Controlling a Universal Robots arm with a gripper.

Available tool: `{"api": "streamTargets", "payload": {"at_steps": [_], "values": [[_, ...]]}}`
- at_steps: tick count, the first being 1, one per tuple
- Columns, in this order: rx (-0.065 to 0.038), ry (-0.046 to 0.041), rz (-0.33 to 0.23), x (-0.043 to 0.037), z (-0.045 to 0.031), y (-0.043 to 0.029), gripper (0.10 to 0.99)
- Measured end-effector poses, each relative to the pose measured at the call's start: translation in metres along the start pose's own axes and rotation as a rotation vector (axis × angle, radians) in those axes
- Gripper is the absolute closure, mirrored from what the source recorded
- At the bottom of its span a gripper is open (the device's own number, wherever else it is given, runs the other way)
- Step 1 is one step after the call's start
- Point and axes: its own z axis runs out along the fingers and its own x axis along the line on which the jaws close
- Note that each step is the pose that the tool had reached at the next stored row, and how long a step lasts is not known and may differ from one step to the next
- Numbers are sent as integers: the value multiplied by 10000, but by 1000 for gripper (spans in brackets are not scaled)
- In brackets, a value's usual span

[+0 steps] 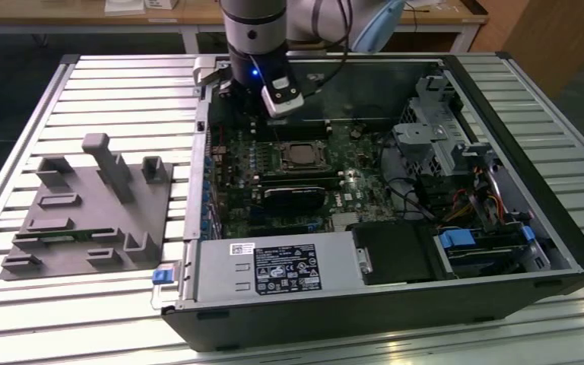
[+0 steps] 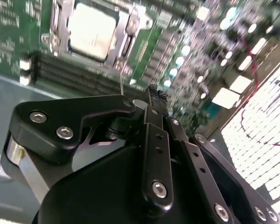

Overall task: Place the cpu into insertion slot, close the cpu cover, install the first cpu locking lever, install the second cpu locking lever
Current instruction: 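Install the first cpu locking lever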

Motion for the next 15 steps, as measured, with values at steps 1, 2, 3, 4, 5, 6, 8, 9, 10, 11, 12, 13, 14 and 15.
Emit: {"api": "streamTargets", "payload": {"at_steps": [1,2,3,4,5,6,8,9,10,11,12,13,14,15], "values": [[-175,28,7,3,1,-1,980],[-354,56,13,6,1,-1,980],[-523,85,20,8,2,-2,980],[-694,111,27,10,3,-2,980],[-843,135,34,12,4,-3,980],[-966,154,39,12,5,-3,980],[-1130,180,45,12,9,-4,980],[-1190,190,48,12,12,-4,980],[-1237,197,50,12,16,-5,980],[-1269,202,52,9,19,-5,980],[-1287,204,57,0,22,-3,980],[-1307,205,64,-11,25,-2,980],[-1319,206,71,-22,28,-1,980],[-1326,207,76,-32,32,0,980]]}}
